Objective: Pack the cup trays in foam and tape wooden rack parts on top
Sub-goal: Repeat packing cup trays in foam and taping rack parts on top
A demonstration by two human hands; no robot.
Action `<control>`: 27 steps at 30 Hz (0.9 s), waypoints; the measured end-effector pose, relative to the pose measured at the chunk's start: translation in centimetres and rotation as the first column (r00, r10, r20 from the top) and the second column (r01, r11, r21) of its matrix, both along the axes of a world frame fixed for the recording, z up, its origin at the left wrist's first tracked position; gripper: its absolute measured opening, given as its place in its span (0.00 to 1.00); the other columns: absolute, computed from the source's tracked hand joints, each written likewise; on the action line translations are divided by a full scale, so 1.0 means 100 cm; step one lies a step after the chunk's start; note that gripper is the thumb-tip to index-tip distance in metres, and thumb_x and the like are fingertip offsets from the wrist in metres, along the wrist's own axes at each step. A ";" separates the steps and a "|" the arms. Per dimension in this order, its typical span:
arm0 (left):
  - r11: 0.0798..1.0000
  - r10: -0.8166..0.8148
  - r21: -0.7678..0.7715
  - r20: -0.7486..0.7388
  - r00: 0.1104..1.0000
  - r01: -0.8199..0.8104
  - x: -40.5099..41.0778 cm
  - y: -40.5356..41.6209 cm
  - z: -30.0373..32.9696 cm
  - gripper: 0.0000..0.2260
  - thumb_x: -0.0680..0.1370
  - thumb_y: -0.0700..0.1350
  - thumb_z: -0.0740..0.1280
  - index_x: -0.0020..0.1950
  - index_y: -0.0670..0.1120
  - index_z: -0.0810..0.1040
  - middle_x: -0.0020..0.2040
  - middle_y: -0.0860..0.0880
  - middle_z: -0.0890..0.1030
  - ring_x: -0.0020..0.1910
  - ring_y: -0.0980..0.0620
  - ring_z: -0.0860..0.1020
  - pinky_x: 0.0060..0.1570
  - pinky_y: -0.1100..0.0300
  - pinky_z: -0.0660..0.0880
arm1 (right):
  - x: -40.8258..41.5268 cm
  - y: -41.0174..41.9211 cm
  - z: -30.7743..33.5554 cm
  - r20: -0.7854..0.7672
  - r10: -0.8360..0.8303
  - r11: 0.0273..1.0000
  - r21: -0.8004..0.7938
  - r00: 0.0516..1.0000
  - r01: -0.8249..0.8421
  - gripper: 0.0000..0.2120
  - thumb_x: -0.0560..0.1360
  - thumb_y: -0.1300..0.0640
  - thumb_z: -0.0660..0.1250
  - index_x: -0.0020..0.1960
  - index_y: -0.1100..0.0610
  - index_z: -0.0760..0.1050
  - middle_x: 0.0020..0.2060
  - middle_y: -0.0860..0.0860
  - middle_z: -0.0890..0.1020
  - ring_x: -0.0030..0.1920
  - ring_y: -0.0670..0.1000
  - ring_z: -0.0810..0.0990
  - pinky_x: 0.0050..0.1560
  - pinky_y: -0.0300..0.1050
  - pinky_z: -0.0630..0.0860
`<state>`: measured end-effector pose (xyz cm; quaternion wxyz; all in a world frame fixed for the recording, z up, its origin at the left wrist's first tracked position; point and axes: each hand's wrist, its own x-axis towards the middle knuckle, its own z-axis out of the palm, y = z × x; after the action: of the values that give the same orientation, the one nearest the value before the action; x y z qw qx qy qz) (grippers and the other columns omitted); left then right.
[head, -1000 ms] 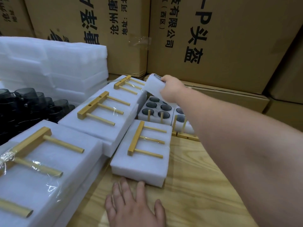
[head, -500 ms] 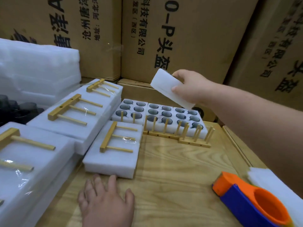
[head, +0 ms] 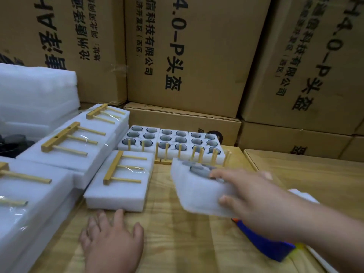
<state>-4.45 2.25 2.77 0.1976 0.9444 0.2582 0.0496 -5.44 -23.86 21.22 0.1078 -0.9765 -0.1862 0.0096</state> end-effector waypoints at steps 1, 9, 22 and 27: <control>1.000 -0.003 -0.007 0.004 1.000 0.003 0.000 0.001 0.000 0.29 0.75 0.69 0.53 0.74 0.62 0.61 0.82 0.46 0.55 0.80 0.44 0.52 0.77 0.48 0.50 | -0.011 -0.002 -0.008 -0.009 0.019 1.000 0.003 1.000 -0.019 0.20 0.82 0.45 0.60 0.65 0.27 0.55 0.63 0.33 0.70 0.57 0.42 0.60 0.60 0.43 0.53; 0.999 0.001 0.033 -0.016 1.000 0.000 -0.003 -0.002 0.002 0.29 0.76 0.67 0.52 0.76 0.60 0.61 0.81 0.44 0.56 0.80 0.42 0.53 0.77 0.47 0.50 | -0.055 0.012 -0.070 -0.064 0.039 0.984 -0.170 0.997 -0.049 0.24 0.78 0.43 0.59 0.67 0.28 0.51 0.56 0.39 0.64 0.60 0.52 0.59 0.61 0.49 0.53; 0.995 0.006 0.099 -0.033 0.999 -0.003 -0.007 -0.002 -0.009 0.26 0.76 0.66 0.54 0.73 0.60 0.65 0.80 0.42 0.60 0.79 0.41 0.55 0.77 0.45 0.51 | -0.043 0.023 -0.089 -0.133 0.213 0.949 -0.207 0.968 -0.237 0.22 0.80 0.35 0.56 0.71 0.41 0.62 0.64 0.45 0.72 0.68 0.51 0.69 0.62 0.48 0.68; 0.995 0.019 0.094 -0.028 0.999 -0.016 -0.007 -0.003 -0.010 0.27 0.75 0.66 0.54 0.73 0.60 0.64 0.80 0.43 0.59 0.79 0.42 0.55 0.77 0.45 0.50 | -0.014 0.031 -0.101 0.028 0.159 0.987 0.002 0.987 -0.159 0.36 0.73 0.23 0.51 0.77 0.36 0.56 0.77 0.41 0.58 0.78 0.45 0.52 0.77 0.45 0.45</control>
<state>-5.18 1.99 1.81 0.1488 0.9509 0.2667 0.0497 -6.80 -20.73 11.10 0.1060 -0.9585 -0.2648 0.0044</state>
